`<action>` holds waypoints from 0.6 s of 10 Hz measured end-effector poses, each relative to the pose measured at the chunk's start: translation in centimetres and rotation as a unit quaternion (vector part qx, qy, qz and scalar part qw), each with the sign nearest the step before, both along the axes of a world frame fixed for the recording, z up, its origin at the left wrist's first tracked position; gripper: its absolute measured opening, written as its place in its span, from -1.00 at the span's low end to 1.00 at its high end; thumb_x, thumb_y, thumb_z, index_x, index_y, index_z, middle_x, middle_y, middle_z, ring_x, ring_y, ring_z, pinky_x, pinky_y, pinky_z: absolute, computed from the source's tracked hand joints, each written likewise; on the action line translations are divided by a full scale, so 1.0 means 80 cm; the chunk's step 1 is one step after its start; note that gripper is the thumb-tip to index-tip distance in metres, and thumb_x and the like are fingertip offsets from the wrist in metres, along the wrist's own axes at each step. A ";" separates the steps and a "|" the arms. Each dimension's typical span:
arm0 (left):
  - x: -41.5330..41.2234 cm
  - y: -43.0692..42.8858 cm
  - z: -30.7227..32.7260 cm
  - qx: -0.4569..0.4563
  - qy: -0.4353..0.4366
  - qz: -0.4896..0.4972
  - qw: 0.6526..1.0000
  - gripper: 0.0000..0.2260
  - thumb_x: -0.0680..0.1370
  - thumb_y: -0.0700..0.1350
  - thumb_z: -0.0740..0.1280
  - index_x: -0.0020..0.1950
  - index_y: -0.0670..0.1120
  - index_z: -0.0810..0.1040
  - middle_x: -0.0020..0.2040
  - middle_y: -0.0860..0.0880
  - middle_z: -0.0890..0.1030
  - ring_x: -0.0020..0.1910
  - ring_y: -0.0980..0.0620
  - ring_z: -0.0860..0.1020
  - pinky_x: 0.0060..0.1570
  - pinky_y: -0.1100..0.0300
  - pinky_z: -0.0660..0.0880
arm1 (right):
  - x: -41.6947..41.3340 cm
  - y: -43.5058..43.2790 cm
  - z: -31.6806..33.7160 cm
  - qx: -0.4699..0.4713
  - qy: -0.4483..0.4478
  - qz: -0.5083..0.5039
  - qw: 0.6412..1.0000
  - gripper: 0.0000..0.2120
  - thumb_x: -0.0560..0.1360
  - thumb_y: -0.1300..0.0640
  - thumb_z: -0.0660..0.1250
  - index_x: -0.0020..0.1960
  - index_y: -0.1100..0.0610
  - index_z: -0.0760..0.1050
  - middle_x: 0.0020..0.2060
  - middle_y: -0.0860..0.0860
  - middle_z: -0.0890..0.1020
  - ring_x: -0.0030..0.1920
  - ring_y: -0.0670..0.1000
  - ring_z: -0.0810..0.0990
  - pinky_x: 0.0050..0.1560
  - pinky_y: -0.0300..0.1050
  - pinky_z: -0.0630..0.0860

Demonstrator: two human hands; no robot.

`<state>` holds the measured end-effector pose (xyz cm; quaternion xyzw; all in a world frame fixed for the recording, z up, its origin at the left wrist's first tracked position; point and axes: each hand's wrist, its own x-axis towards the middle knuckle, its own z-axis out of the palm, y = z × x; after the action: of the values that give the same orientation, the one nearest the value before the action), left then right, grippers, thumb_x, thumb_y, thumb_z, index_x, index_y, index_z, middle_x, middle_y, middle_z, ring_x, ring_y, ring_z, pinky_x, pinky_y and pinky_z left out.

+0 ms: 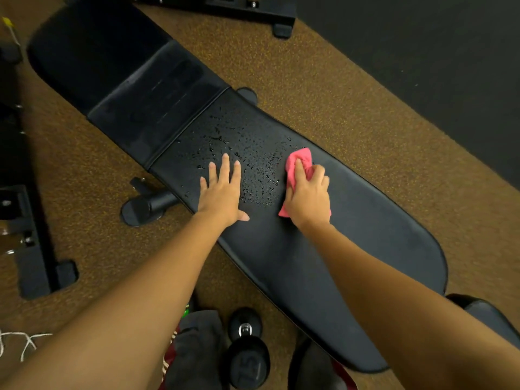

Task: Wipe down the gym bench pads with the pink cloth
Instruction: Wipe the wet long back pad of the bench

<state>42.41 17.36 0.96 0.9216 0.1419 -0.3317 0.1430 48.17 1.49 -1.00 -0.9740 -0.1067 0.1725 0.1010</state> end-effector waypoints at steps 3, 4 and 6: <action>0.001 -0.004 -0.005 0.016 -0.003 -0.003 1.000 0.06 0.37 0.09 0.47 0.51 -0.13 -0.29 0.51 -0.16 -0.32 0.49 -0.27 -0.22 0.44 -0.19 -0.04 | -0.006 0.003 -0.003 0.000 0.004 -0.052 0.999 -0.47 0.57 0.10 0.13 0.51 0.12 0.11 0.32 0.23 0.25 0.21 0.25 0.30 0.04 0.15 0.45; 0.002 -0.004 -0.004 0.012 -0.003 -0.004 1.000 0.06 0.38 0.09 0.46 0.51 -0.13 -0.29 0.51 -0.16 -0.32 0.49 -0.27 -0.22 0.44 -0.19 -0.04 | -0.015 -0.005 -0.001 -0.001 0.006 -0.034 0.999 -0.47 0.58 0.09 0.12 0.51 0.12 0.10 0.30 0.22 0.26 0.19 0.25 0.30 0.05 0.13 0.44; 0.001 -0.002 -0.006 0.009 -0.007 -0.008 1.000 0.05 0.38 0.10 0.45 0.52 -0.12 -0.28 0.51 -0.16 -0.32 0.50 -0.26 -0.22 0.44 -0.18 -0.04 | 0.038 0.000 -0.004 0.023 0.006 -0.120 0.992 -0.49 0.58 0.12 0.12 0.50 0.14 0.11 0.31 0.23 0.23 0.24 0.26 0.27 0.12 0.18 0.41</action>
<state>42.49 17.21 0.51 0.9264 0.1366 -0.3248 0.1329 51.20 1.45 -1.35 -0.9762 0.0077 0.1619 0.1444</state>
